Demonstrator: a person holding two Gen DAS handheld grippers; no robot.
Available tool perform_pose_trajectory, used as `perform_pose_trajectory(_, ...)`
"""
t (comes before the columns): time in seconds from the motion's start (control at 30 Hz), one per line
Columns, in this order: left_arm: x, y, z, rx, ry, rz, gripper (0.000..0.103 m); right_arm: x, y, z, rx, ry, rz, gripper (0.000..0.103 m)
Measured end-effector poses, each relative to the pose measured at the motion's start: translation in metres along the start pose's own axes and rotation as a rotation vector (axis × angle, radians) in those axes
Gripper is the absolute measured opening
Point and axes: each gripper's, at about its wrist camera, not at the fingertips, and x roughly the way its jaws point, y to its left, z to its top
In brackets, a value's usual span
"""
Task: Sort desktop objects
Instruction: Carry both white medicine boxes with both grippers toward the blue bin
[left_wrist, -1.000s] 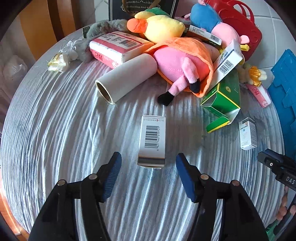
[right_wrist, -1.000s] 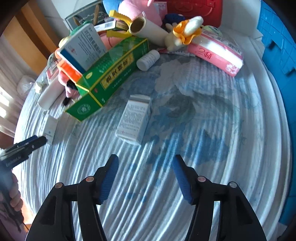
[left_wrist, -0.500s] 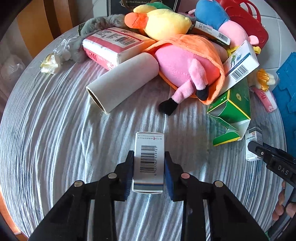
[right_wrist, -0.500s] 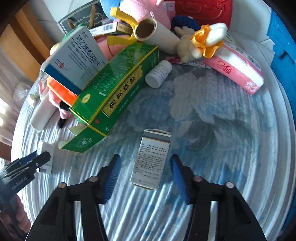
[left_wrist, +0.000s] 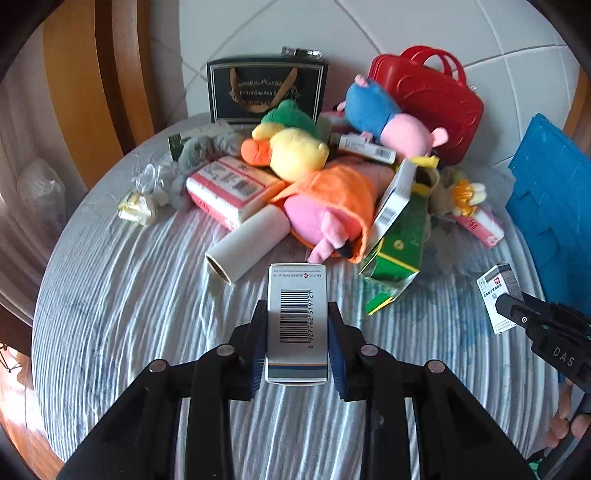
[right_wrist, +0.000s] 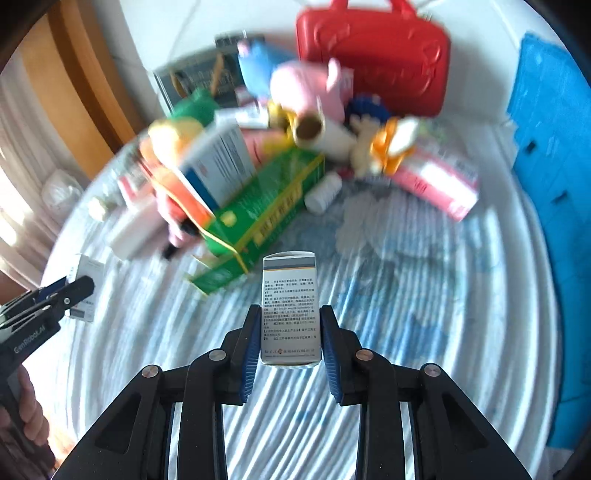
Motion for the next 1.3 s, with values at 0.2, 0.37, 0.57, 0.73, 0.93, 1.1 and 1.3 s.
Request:
perform_pose_trajectory(0.2,-0.071,-0.030,0.013,0.043,-0.152,-0.034,0.029,-0.093,0.011,0.006,0.007,-0.231,-0.048,0.030)
perform_pose_trajectory(0.37,-0.121,-0.064,0.018,0.098,-0.259,-0.059,0.029,-0.161,0.015,0.003,0.005,-0.379,-0.111,0.030)
perform_pose_trajectory(0.57,-0.165,-0.116,0.023,0.158,-0.354,-0.147,0.029,-0.229,-0.004,-0.004,0.015,-0.506,-0.172,0.030)
perform_pose_trajectory(0.73,-0.184,-0.180,0.020,0.227,-0.403,-0.207,0.029,-0.270,-0.046,-0.019,0.056,-0.575,-0.232,0.030)
perform_pose_trajectory(0.93,-0.199,-0.280,0.009,0.298,-0.434,-0.259,0.029,-0.310,-0.125,-0.036,0.094,-0.638,-0.299,0.030)
perform_pose_trajectory(1.1,-0.205,-0.382,-0.004,0.302,-0.468,-0.277,0.029,-0.341,-0.216,-0.049,0.095,-0.658,-0.335,0.030)
perform_pose_trajectory(1.3,-0.192,-0.512,-0.009,0.312,-0.408,-0.293,0.029,-0.363,-0.346,-0.057,0.127,-0.580,-0.375,0.030)
